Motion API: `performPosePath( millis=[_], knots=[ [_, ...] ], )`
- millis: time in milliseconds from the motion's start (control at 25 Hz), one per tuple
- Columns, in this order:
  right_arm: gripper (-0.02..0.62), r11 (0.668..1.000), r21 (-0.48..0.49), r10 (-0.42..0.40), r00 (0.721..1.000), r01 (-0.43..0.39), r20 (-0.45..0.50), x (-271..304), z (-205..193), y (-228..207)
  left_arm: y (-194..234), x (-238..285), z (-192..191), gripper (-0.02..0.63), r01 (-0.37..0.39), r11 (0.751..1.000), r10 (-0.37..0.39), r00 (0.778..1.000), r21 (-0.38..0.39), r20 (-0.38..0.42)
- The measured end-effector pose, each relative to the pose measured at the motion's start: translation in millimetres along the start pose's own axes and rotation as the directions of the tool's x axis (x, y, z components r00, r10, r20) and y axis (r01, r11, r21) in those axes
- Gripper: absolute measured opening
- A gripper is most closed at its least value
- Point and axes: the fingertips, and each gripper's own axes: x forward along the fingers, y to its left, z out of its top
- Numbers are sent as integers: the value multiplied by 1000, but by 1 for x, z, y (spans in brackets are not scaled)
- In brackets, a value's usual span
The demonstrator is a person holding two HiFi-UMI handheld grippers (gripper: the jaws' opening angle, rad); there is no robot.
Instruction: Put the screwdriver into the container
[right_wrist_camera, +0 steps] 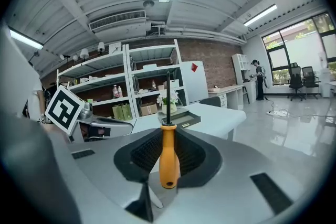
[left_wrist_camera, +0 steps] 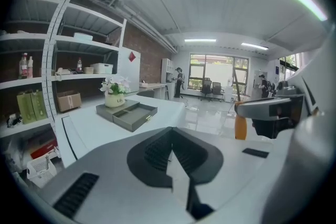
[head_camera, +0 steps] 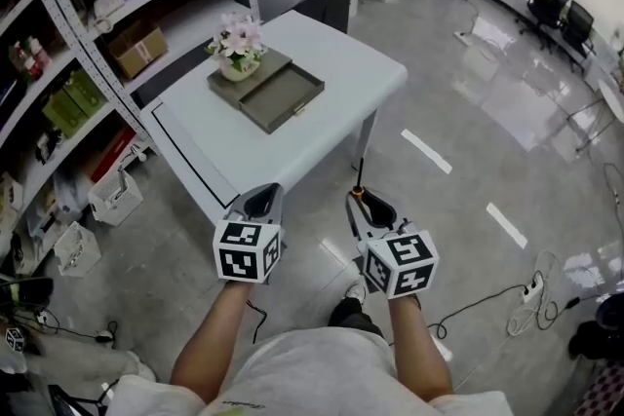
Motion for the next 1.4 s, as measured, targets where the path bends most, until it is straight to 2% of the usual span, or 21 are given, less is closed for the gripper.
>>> performPosePath(
  millis=[400,720,1080,1400],
  knots=[
    [75,999,2,36,999,-36,-12,22,26,-104,-44,89,35,3,-16,1000,16,1000,-4,-25],
    [75,996,-1,94,995,-94,-15,34,38,-153,-56,128,53,3,-73,997,72,997,-19,-30],
    [75,987,-11,159,987,-160,-26,56,47,-176,-46,145,58,3,-150,988,148,988,-47,-38],
    [75,974,-43,220,973,-223,-62,109,52,-178,-9,170,59,3,-204,975,202,979,-81,-39]
  ],
)
